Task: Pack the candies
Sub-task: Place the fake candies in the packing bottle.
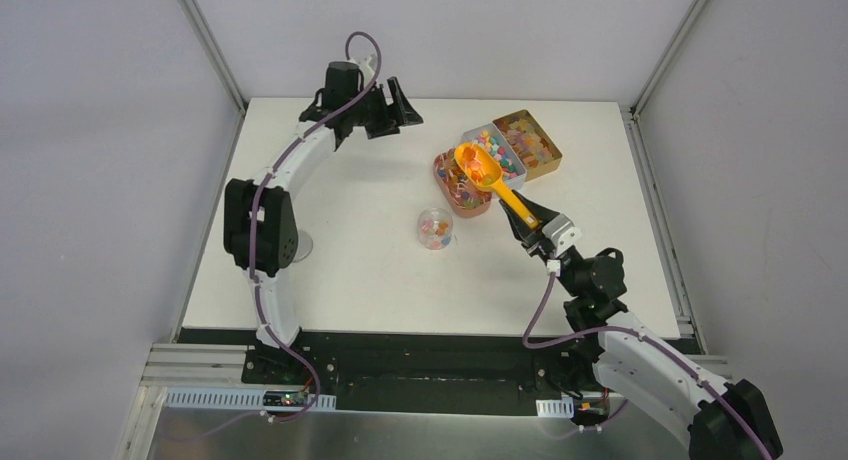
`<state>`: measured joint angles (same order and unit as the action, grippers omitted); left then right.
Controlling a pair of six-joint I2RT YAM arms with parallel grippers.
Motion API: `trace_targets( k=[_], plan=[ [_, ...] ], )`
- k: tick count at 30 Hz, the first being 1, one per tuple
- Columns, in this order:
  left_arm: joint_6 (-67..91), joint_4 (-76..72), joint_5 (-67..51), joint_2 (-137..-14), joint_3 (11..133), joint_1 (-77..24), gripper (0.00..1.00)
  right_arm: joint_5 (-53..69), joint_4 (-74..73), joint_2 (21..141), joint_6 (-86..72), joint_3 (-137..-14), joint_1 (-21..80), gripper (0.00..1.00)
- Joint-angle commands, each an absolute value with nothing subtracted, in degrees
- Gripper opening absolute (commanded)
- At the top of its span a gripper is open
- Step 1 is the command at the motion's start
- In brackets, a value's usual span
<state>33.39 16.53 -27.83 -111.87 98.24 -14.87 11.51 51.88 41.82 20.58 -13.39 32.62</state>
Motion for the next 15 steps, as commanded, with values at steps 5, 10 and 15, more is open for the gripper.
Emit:
trace_targets(
  k=[5,10,15],
  plan=[
    [18.9,31.7,-24.5,-95.6,95.4,-12.7,0.99,13.3,42.4,36.6,20.4,-14.0,33.1,0.0],
    [14.8,36.1,-25.8,-85.0,89.4,-12.7,0.99,12.4,37.1,34.7,21.2,-14.5,33.9,0.0],
    [13.9,36.1,-24.8,-73.4,80.1,-12.7,0.99,12.3,34.0,35.1,21.5,-14.6,35.6,0.0]
  ],
)
